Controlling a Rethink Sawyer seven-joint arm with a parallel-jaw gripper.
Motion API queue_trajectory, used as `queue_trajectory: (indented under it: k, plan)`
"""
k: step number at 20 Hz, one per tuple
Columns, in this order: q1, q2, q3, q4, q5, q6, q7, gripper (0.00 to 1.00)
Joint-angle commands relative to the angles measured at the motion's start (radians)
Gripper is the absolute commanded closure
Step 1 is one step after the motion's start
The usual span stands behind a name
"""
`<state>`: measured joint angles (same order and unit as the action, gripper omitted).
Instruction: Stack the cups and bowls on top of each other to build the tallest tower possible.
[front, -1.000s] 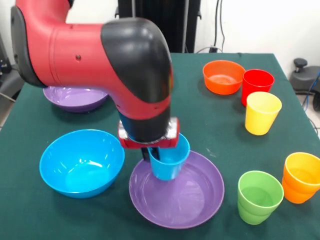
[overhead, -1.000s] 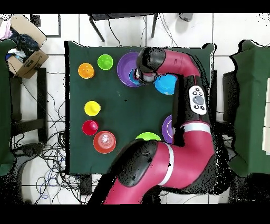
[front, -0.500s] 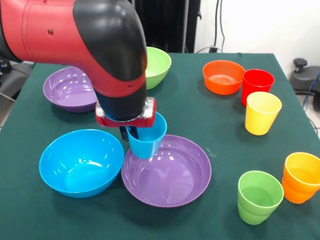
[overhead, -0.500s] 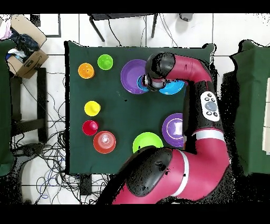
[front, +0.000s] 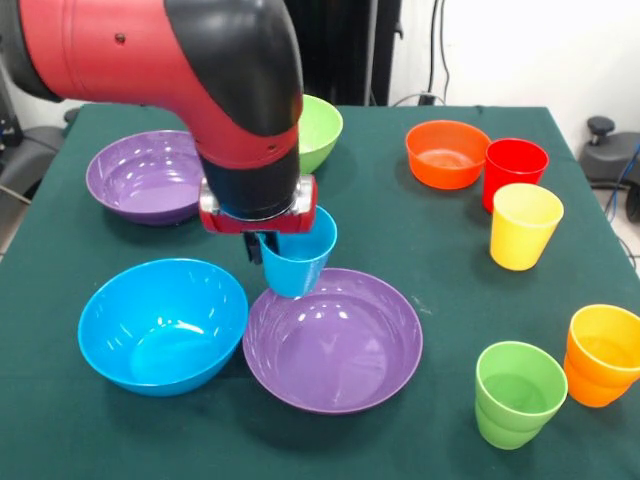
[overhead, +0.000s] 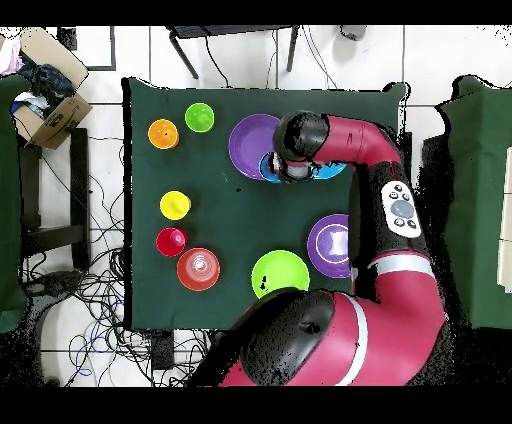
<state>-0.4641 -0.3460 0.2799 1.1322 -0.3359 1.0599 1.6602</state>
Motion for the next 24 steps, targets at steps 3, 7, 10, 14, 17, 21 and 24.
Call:
queue_trajectory:
  k: [3,7,10,14,17,21,24]
  plan:
    - [0.001,-0.083,0.031,0.244,-0.051,-0.139,-0.077,1.00]
    - [0.020,-0.103,0.038,0.273,-0.026,-0.154,-0.026,1.00]
    - [0.033,-0.091,0.055,0.247,-0.005,-0.161,-0.005,1.00]
    - [0.045,-0.063,0.071,0.196,0.009,-0.154,-0.001,1.00]
    - [0.053,-0.049,0.079,0.165,0.015,-0.152,-0.007,1.00]
    - [0.066,-0.067,0.079,0.158,0.020,-0.139,-0.007,1.00]
    - [0.086,-0.083,0.076,0.133,0.023,-0.100,-0.007,1.00]
